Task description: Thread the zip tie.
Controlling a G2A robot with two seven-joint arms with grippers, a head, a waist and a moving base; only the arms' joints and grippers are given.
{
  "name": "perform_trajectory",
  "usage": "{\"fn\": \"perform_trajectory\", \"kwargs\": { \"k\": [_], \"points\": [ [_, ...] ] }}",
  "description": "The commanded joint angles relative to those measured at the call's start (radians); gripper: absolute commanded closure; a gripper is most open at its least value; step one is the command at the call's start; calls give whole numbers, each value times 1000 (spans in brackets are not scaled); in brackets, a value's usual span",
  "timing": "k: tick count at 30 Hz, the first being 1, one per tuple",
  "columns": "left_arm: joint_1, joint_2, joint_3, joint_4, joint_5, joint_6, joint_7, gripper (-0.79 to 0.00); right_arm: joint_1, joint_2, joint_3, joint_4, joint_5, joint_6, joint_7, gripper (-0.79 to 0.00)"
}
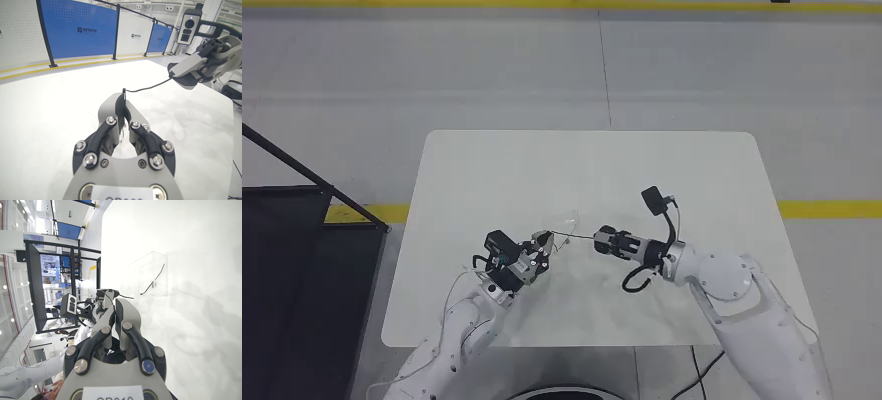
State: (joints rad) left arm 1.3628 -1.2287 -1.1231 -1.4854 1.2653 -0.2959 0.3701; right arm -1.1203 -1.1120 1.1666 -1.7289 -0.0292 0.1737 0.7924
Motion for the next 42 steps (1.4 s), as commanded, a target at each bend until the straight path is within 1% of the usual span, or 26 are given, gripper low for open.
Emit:
{"fn": "perform_trajectory", "kwargs": {
  "k": [1, 12, 42],
  "points": [
    [0, 0, 0, 0, 0, 0, 0, 0, -1, 1, 1, -2, -1, 3, 3, 0],
    [0, 0, 0, 0, 0, 0, 0, 0, -19, 2, -2, -21, -3, -20, -2, 0],
    [0, 0, 0, 0, 0, 0, 0, 0, -2, 0, -9, -5, 7, -6, 2, 0]
  ]
}}
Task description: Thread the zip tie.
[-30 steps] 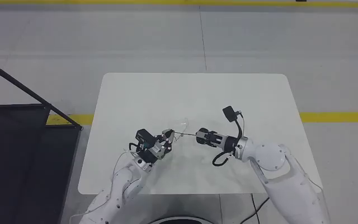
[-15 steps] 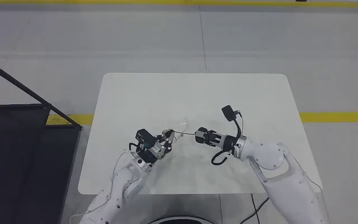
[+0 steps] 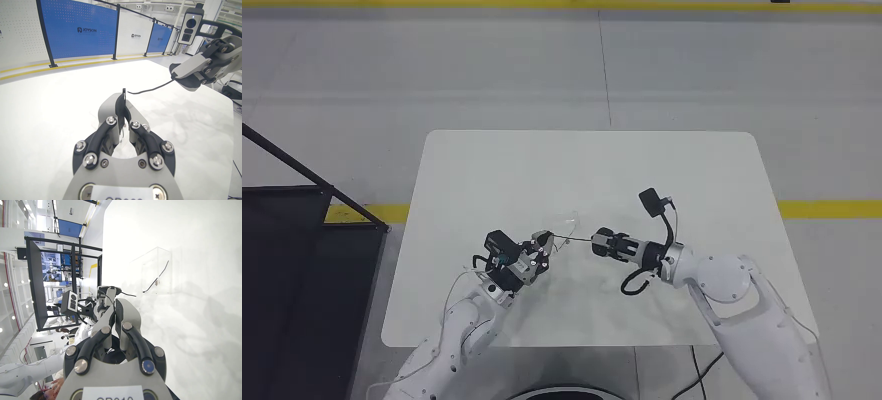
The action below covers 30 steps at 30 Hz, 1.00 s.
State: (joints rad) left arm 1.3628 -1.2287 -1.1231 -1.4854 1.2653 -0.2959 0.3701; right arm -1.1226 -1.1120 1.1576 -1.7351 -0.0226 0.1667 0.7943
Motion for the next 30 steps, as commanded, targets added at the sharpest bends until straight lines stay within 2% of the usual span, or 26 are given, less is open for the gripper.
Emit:
{"fn": "perform_trajectory", "kwargs": {
  "k": [1, 30],
  "points": [
    [0, 0, 0, 0, 0, 0, 0, 0, 2, 0, 0, 2, 3, 2, -1, 0],
    [0, 0, 0, 0, 0, 0, 0, 0, 24, -3, -7, 24, 28, 24, 5, 0]
  ]
}}
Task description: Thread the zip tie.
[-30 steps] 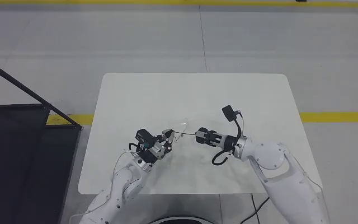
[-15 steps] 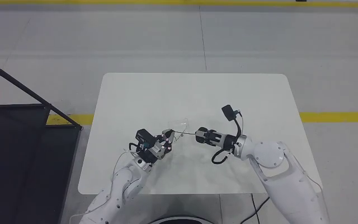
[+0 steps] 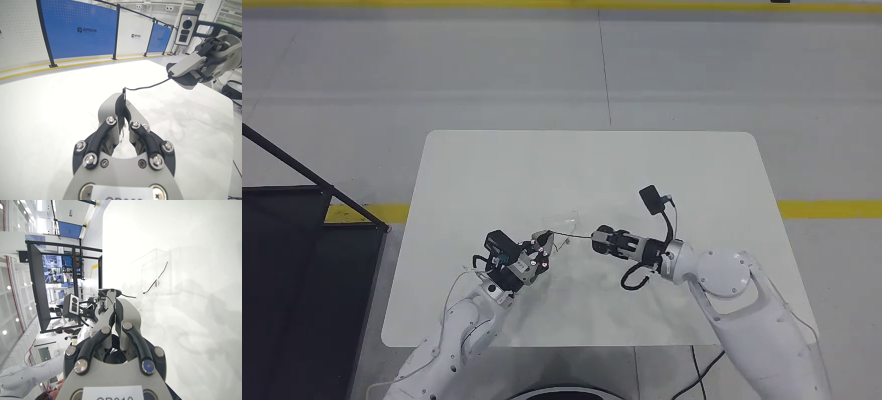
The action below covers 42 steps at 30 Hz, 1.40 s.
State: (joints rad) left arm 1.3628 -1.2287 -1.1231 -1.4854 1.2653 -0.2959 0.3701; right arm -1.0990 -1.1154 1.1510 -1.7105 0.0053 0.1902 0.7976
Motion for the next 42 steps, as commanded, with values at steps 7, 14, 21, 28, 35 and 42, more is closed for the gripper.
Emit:
{"fn": "perform_trajectory", "kwargs": {
  "k": [7, 14, 21, 28, 35, 42],
  "points": [
    [0, 0, 0, 0, 0, 0, 0, 0, -3, 1, -1, -6, -7, 4, 4, 0],
    [0, 0, 0, 0, 0, 0, 0, 0, -16, 3, 6, -15, -6, -9, 1, 0],
    [0, 0, 0, 0, 0, 0, 0, 0, -55, 10, 34, -47, -12, -36, -15, 0],
    [0, 0, 0, 0, 0, 0, 0, 0, -55, 10, 34, -47, -12, -36, -15, 0],
    [0, 0, 0, 0, 0, 0, 0, 0, -89, 9, 29, -71, -53, -34, -86, 0],
    [0, 0, 0, 0, 0, 0, 0, 0, -182, 22, 55, -215, -187, 62, -144, 0]
  ]
}}
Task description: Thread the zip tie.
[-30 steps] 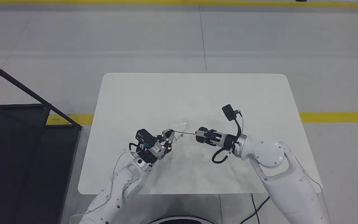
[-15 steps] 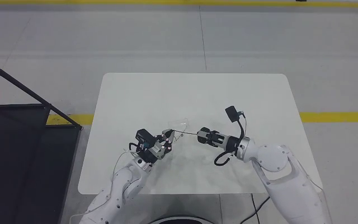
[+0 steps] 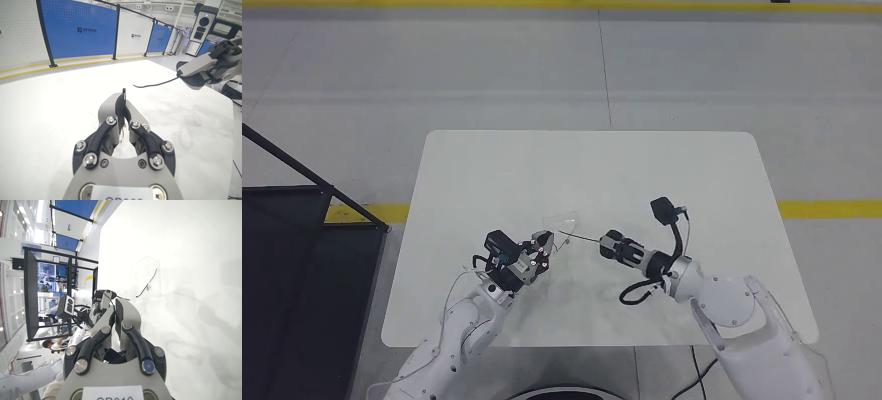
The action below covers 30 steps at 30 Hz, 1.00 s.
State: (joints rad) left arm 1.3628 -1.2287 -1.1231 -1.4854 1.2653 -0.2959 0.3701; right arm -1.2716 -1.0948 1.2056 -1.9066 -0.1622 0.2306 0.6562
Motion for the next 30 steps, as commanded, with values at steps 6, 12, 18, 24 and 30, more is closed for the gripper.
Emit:
{"fn": "perform_trajectory", "kwargs": {
  "k": [6, 12, 18, 24, 30],
  "points": [
    [0, 0, 0, 0, 0, 0, 0, 0, 6, -5, -45, -51, -74, 95, -18, 0],
    [0, 0, 0, 0, 0, 0, 0, 0, 34, -13, -74, -54, -82, 130, -27, 0],
    [0, 0, 0, 0, 0, 0, 0, 0, 31, -15, -80, -66, -95, 140, -33, 0],
    [0, 0, 0, 0, 0, 0, 0, 0, 17, -16, -73, -70, -83, 120, -40, 0],
    [0, 0, 0, 0, 0, 0, 0, 0, 9, -17, -70, -77, -87, 114, -39, 0]
  ]
}}
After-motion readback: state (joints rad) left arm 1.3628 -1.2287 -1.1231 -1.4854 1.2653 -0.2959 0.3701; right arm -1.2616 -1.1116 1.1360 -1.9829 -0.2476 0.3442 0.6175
